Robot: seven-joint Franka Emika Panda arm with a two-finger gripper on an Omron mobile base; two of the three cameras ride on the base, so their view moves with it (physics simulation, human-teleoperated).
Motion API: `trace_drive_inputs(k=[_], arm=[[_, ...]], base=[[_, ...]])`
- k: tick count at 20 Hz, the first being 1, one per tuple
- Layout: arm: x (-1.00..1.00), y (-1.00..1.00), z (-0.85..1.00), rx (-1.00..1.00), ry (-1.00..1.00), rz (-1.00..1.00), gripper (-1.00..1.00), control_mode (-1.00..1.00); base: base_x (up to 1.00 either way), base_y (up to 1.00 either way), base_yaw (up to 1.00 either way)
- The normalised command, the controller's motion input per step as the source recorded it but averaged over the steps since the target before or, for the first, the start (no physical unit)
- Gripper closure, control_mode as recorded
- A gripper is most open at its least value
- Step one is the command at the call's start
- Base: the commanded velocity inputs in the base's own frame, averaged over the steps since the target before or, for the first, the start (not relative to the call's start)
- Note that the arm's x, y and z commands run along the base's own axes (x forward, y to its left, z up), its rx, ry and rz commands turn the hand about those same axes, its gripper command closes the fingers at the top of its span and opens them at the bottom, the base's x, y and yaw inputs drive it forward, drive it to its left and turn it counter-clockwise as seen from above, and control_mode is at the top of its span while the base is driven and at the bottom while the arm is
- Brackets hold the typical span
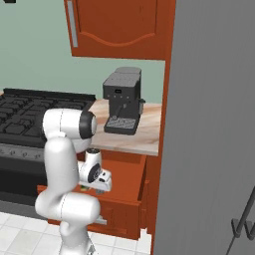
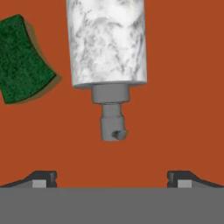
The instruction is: Restock the sink supplies by placing the sponge and soap dispenser on the counter and next to the sink. Make sure the soap dispenser is upright.
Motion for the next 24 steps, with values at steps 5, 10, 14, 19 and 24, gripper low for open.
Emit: trace_drive_inputs(k=[5, 10, 14, 19, 24], arm=[[0.32, 0.0, -0.18, 0.0, 0.0, -0.01, -1.0, -1.0], [0.28, 0.0, -0.21, 0.0, 0.0, -0.01, -1.0, -1.0], [0.1, 0.0, -0.23, 0.0, 0.0, 0.0, -1.0, -1.0], [0.08, 0.0, -0.25, 0.0, 0.0, 0.0, -1.0, -1.0], [0.0, 0.0, -0.16, 0.0, 0.0, 0.0, -1.0, -1.0]], base=[[0.0, 0.0, 0.0], [0.0, 0.0, 0.0], [0.0, 0.0, 0.0], [0.0, 0.0, 0.0], [0.0, 0.0, 0.0]])
